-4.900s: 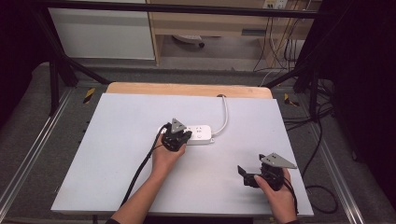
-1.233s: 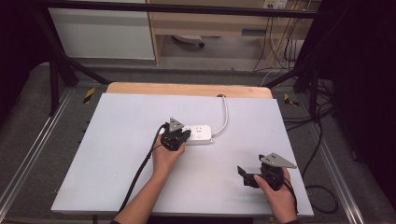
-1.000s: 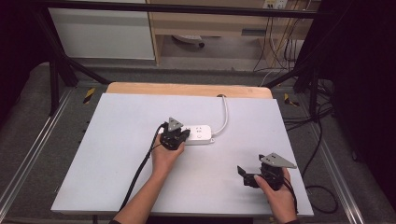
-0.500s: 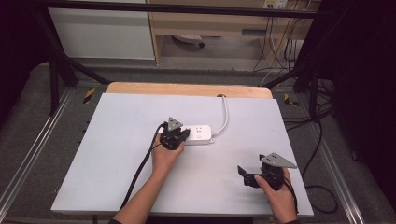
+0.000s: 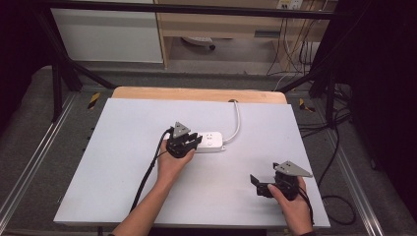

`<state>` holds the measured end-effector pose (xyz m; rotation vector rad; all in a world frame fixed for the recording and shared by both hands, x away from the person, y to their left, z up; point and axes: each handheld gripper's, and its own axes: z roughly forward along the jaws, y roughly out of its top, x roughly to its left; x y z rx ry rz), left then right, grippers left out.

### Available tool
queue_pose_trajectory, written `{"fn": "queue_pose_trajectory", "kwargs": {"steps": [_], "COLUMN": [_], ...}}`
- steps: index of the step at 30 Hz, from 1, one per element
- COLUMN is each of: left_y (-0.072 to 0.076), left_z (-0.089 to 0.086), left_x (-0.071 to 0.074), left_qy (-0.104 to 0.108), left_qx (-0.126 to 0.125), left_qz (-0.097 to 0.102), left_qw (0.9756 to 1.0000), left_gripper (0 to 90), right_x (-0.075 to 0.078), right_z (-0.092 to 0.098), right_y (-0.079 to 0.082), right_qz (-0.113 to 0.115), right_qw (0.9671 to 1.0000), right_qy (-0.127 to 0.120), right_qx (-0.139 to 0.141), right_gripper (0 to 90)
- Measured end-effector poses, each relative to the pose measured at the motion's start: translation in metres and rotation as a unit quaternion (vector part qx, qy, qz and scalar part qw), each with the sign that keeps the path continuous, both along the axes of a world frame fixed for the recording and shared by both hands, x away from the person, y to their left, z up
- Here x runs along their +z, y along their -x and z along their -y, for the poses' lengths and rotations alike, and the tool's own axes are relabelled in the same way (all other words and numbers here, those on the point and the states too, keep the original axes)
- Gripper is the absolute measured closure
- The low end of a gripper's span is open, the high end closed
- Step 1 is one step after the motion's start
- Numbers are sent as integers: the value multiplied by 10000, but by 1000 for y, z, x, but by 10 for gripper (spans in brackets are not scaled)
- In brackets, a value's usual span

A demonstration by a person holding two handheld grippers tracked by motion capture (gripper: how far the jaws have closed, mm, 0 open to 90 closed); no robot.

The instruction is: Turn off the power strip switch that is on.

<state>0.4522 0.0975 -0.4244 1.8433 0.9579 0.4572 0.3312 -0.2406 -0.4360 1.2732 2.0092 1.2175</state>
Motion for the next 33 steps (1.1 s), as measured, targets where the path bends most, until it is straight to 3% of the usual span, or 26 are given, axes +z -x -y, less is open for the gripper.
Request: {"fn": "queue_pose_trajectory", "kwargs": {"steps": [6,18,21,28,33], "left_y": [5,18,21,30,38], "left_z": [-10,-33,-39,-56,-69], "left_x": [12,29,32,33,33], "left_qy": [94,383,331,568,652], "left_qx": [-39,-45,-61,-25,24], "left_qz": [88,11,-33,-158,-92], "left_qw": [9999,9993,9994,9983,9978], "left_gripper": [600,258,202,139,119], "right_x": [0,-1,-1,-1,-2], "right_z": [0,-1,-1,-1,-2], "right_y": [0,-1,-2,-2,-2], "right_qz": [-10,-28,-30,-37,-42], "right_qw": [10000,10000,10000,10000,10000], "right_qy": [5,33,38,32,56], "right_qx": [3,13,13,-13,-7], "right_gripper": [26,26,26,24,23]}}
